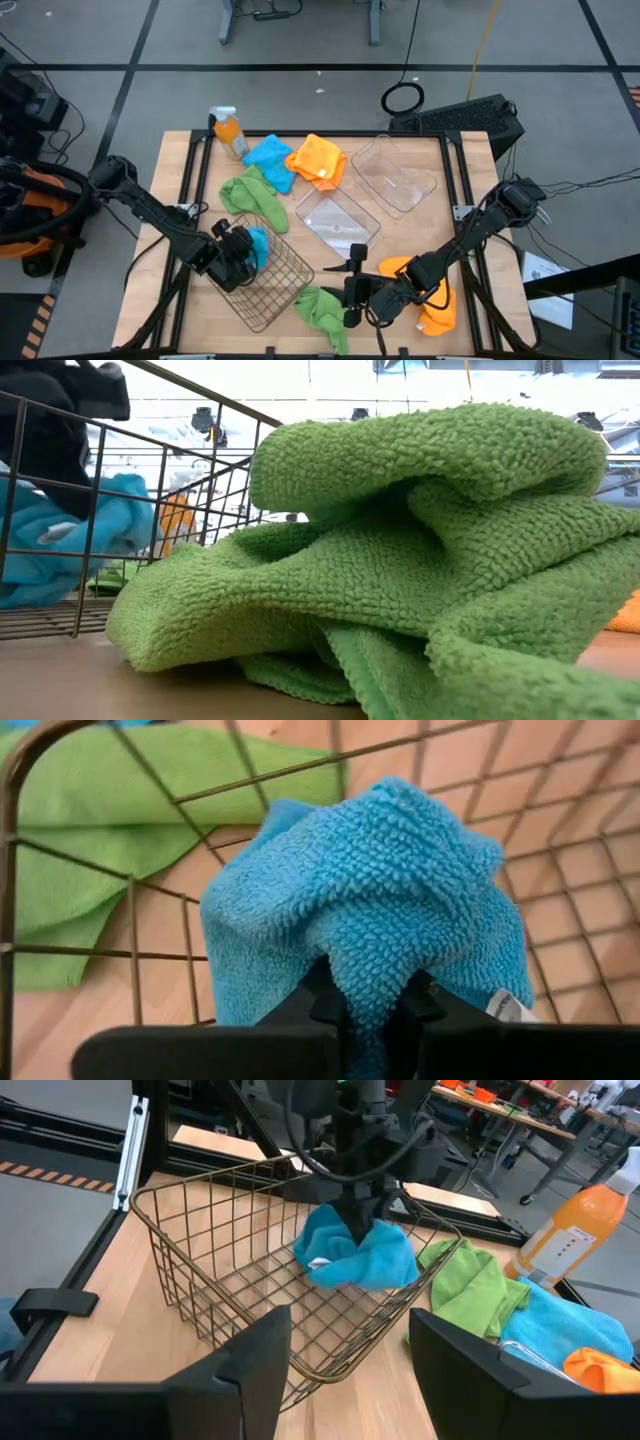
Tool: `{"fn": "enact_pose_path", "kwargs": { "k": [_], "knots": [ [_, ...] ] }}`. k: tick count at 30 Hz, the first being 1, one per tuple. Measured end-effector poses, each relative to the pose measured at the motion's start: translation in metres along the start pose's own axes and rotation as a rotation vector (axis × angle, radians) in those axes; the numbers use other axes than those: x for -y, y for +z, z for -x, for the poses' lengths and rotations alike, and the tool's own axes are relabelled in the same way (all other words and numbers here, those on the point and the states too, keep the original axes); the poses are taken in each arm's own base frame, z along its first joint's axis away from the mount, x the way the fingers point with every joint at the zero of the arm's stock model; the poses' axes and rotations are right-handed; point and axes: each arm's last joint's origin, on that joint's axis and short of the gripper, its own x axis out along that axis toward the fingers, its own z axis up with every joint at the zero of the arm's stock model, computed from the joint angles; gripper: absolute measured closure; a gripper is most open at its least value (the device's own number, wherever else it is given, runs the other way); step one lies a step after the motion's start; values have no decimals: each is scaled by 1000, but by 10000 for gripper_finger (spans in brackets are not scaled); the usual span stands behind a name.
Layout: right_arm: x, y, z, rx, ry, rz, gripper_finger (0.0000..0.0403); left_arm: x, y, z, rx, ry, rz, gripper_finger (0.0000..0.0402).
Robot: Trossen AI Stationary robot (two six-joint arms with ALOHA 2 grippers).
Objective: Sort microfiber towel by color & place in baskets
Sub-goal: Put the bottom blue microfiber towel into the wire basket
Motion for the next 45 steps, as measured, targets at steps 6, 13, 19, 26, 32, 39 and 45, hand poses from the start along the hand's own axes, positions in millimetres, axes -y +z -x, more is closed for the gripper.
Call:
{"fn": "enact_pose_path", "kwargs": {
  "k": [6, 13, 19, 26, 32, 39, 45],
  "knots": [
    [0, -2, 0, -11, -1, 8, 209, -4, -1, -6, -26, 16, 16, 317],
    [0, -3, 0, -22, -2, 10, 209, -4, -1, -6, -41, 10, 5, 261],
    [0, -3, 0, -21, -2, 8, 209, -3, -4, -5, -152, -38, -17, 244],
    [0, -3, -1, -21, -3, 8, 209, -2, -6, -5, -206, -57, -18, 244],
    [0, -3, -1, -21, -3, 8, 209, -6, -7, -5, -212, -22, -34, 244],
    [0, -3, -1, -21, -3, 8, 209, -8, -1, -3, -125, 3, -99, 243],
    [0, -3, 0, -22, -1, 10, 209, -11, 3, 5, -98, -29, -114, 242]
  ]
}}
